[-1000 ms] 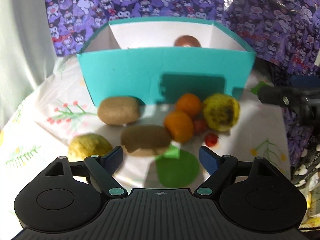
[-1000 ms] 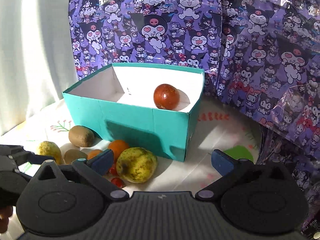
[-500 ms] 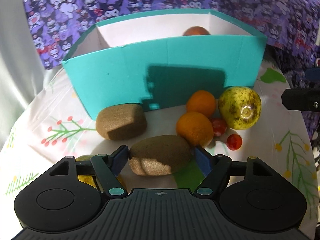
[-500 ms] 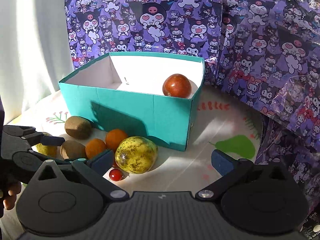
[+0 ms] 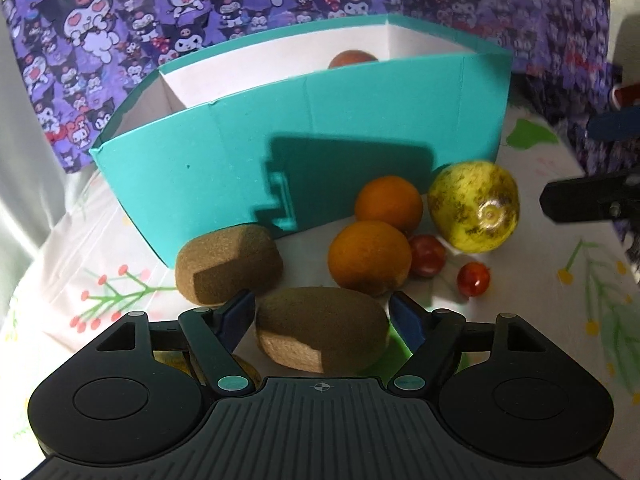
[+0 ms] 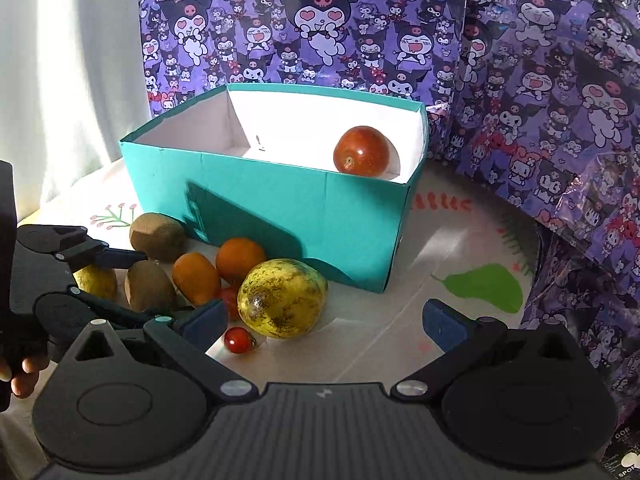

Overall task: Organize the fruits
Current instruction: 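Close the left tool around a brown kiwi beside the box, then lift the kiwi with the left tool while the right tool grasps a yellow-green pear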

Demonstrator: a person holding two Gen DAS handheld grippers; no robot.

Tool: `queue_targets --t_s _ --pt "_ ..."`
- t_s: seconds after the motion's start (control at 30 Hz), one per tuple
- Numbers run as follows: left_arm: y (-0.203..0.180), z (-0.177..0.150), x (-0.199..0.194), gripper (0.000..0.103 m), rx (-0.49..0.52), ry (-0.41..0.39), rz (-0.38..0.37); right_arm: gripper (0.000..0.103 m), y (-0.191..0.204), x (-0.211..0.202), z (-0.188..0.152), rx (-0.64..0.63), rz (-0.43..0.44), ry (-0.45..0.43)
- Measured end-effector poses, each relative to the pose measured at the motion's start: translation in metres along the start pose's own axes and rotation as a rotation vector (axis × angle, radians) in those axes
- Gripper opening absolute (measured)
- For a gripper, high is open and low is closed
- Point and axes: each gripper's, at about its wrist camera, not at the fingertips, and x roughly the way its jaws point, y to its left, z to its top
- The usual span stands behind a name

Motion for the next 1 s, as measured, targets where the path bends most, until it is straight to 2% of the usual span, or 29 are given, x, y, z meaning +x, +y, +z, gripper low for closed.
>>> queue_targets --t_s 0.13,0.2,0.3,0.47,0.6,0.67,0.87,1.0 --pt "0.004 0.0 0.0 0.08 -0.002 -0.001 -0.01 0.103 0.001 0.005 0.001 -0.004 0.001 0.006" --pt "0.003 0.001 0.0 0.072 -0.005 0.01 -0.015 0.103 0.001 0.007 0.001 -0.01 -0.005 0.012" --pt "0.002 0.002 -0.001 0.072 -0.021 0.024 -0.021 0.103 0.0 0.011 0.002 -0.005 -0.004 0.019" --pt "0.006 0.005 -0.01 0.071 -0.12 0.027 -0.041 0.103 0.0 0.02 0.002 -0.002 -0.01 0.049" --pt "0.006 0.007 -0.034 0.07 -0.161 -0.019 -0.033 0.103 0.003 0.028 0.005 -0.002 -0.006 0.053" --pt "0.005 0.007 -0.043 0.07 -0.176 -0.025 -0.013 0.101 0.004 0.033 0.006 0.006 -0.005 0.051" --pt "0.006 0.005 -0.058 0.07 -0.223 -0.037 -0.018 0.096 0.011 0.049 0.01 0.01 0.022 0.083" --pt "0.007 0.004 -0.063 0.07 -0.228 -0.055 -0.043 0.09 0.014 0.062 0.01 0.042 0.009 0.105"
